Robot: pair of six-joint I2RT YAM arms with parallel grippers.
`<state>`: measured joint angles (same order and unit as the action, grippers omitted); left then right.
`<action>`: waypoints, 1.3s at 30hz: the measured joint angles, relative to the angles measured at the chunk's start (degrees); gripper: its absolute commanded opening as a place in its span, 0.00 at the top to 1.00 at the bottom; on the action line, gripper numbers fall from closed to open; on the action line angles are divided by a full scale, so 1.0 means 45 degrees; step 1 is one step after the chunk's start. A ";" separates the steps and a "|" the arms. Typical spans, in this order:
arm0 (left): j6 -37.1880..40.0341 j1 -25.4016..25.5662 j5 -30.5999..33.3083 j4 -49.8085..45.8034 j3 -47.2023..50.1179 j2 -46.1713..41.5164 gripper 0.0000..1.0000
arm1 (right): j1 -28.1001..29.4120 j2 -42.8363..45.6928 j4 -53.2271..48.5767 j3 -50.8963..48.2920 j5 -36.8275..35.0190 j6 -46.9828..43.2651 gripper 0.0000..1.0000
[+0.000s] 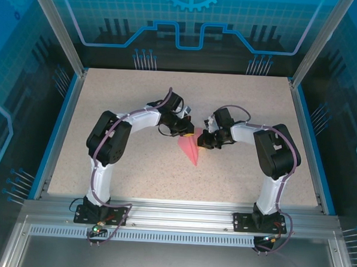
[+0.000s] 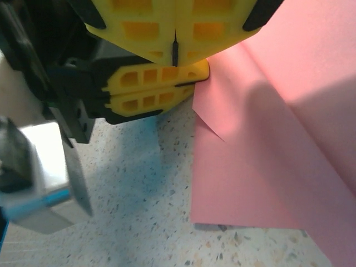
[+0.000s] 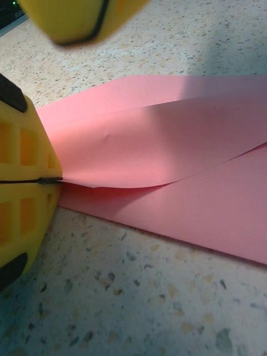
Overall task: Fold a paper plane with a square sheet of paper (fold left side to right side)
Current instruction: Fourth fold the wing at the center of the table.
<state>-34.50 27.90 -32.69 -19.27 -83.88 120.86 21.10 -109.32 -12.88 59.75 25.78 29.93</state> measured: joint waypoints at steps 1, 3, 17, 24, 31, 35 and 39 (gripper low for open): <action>0.0015 0.0005 -0.0010 0.0005 -0.0044 0.0151 1.00 | 0.0005 0.0000 -0.0005 0.0000 -0.0010 -0.0005 0.94; 0.0029 0.0005 -0.0010 -0.0005 -0.0073 0.0408 1.00 | 0.0029 0.0000 -0.0024 0.0015 -0.0024 -0.0005 0.94; 0.0126 0.0005 0.0092 -0.0034 -0.0039 0.0850 1.00 | 0.0078 0.0000 -0.0311 0.0160 -0.0253 -0.0146 0.94; 0.0131 0.0005 0.0160 0.0058 0.0257 0.0874 1.00 | 0.0078 0.0000 -0.0437 0.0209 -0.0301 -0.0243 0.94; 0.0131 -0.0039 0.0010 0.0500 0.0544 0.0845 1.00 | 0.0083 0.0000 -0.0447 0.0214 -0.0301 -0.0248 0.91; 0.0131 -0.0058 -0.0049 0.0933 0.0850 0.0748 1.00 | 0.0083 0.0029 -0.0447 0.0223 -0.0301 -0.0243 0.87; 0.0131 -0.0053 -0.0044 0.1311 0.1137 0.0627 1.00 | 0.0058 0.0442 -0.0816 0.0223 -0.0539 -0.0248 0.79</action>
<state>-33.91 27.66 -32.88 -13.37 -78.76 123.68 21.37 -107.33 -16.56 60.75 23.35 28.82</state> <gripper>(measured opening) 0.044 0.165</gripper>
